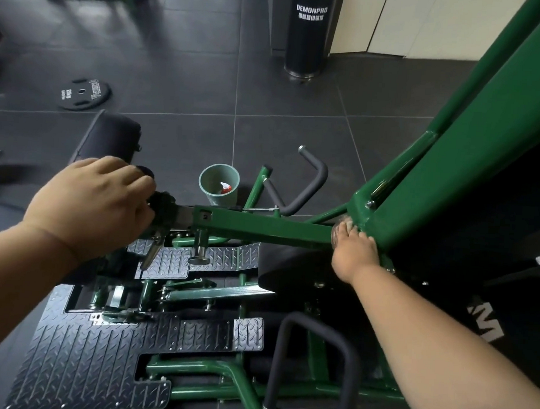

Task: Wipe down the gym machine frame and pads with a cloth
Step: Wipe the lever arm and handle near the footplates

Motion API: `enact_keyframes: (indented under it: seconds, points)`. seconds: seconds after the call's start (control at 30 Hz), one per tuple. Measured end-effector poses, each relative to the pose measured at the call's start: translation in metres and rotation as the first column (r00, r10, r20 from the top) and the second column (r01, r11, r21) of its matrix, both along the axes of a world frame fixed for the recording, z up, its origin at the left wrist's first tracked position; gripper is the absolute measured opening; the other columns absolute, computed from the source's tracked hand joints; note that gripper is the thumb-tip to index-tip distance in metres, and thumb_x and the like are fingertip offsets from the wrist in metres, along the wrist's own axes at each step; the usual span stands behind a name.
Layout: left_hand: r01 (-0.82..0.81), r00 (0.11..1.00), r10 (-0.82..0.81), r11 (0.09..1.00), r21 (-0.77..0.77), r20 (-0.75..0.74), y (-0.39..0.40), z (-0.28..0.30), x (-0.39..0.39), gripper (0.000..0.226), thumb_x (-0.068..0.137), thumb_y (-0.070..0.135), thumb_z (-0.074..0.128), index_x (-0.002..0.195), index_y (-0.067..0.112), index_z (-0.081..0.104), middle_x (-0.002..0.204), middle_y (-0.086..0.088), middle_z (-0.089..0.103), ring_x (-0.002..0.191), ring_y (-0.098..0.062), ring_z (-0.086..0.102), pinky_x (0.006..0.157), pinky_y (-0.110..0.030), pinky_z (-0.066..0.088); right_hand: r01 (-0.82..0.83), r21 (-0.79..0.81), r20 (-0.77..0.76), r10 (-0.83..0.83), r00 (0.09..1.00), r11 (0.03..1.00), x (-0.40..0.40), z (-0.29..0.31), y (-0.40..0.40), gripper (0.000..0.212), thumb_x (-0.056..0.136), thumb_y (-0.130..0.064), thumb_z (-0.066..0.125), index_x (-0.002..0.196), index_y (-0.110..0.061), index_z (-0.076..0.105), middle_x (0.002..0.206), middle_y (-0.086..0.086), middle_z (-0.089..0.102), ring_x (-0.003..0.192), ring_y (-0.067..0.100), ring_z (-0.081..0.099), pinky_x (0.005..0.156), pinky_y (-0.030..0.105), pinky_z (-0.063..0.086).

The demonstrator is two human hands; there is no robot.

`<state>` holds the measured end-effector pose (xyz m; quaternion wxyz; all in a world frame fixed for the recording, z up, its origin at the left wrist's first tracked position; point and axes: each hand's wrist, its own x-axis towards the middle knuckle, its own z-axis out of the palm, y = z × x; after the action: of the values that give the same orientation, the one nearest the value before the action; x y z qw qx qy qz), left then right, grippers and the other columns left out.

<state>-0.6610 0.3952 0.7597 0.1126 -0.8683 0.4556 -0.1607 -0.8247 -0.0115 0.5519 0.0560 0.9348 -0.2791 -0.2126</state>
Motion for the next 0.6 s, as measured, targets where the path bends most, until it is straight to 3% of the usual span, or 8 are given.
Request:
enact_keyframes:
  seconds: [0.13, 0.3, 0.47, 0.6]
  points:
    - [-0.006, 1.0, 0.007, 1.0, -0.027, 0.022, -0.001, 0.0, 0.0, 0.032, 0.096, 0.029, 0.042, 0.086, 0.01, 0.066, 0.084, -0.012, 0.066, 0.082, -0.042, 0.062, 0.075, -0.051, 0.049, -0.054, -0.069, -0.096, 0.047, 0.994, 0.996, 0.017, 0.005, -0.012, 0.076, 0.099, -0.019, 0.044, 0.166, -0.008, 0.01, 0.17, 0.015, 0.02, 0.149, 0.03, 0.032, 0.12, 0.04, 0.028]
    - [-0.01, 0.998, 0.013, 0.999, -0.052, 0.054, -0.002, -0.001, -0.001, 0.03, 0.095, 0.027, 0.042, 0.085, 0.011, 0.065, 0.081, -0.012, 0.065, 0.081, -0.042, 0.062, 0.073, -0.05, 0.048, -0.062, -0.161, -0.165, 0.035, 0.986, 0.985, 0.033, 0.009, -0.009, 0.066, 0.095, -0.023, 0.052, 0.156, -0.012, 0.031, 0.155, 0.007, 0.04, 0.136, 0.026, 0.039, 0.113, 0.038, 0.032]
    - [-0.018, 0.999, 0.02, 0.999, -0.048, 0.042, -0.001, -0.001, -0.002, 0.036, 0.096, 0.03, 0.038, 0.087, 0.009, 0.066, 0.082, -0.013, 0.065, 0.082, -0.043, 0.061, 0.074, -0.05, 0.048, -0.074, -0.23, -0.171, 0.035, 0.985, 0.97, 0.011, 0.004, 0.002, 0.078, 0.096, -0.024, 0.05, 0.164, -0.004, 0.018, 0.168, 0.012, 0.024, 0.135, 0.027, 0.041, 0.108, 0.037, 0.034]
    - [-0.033, 0.998, 0.035, 0.999, -0.042, 0.044, -0.002, 0.001, -0.003, 0.035, 0.096, 0.03, 0.037, 0.085, 0.011, 0.064, 0.079, -0.012, 0.062, 0.08, -0.042, 0.061, 0.073, -0.049, 0.047, -0.081, -0.247, -0.198, 0.032, 0.98, 0.966, -0.008, 0.002, 0.012, 0.075, 0.101, -0.023, 0.046, 0.164, 0.003, 0.013, 0.172, 0.018, 0.016, 0.138, 0.028, 0.043, 0.107, 0.038, 0.038]
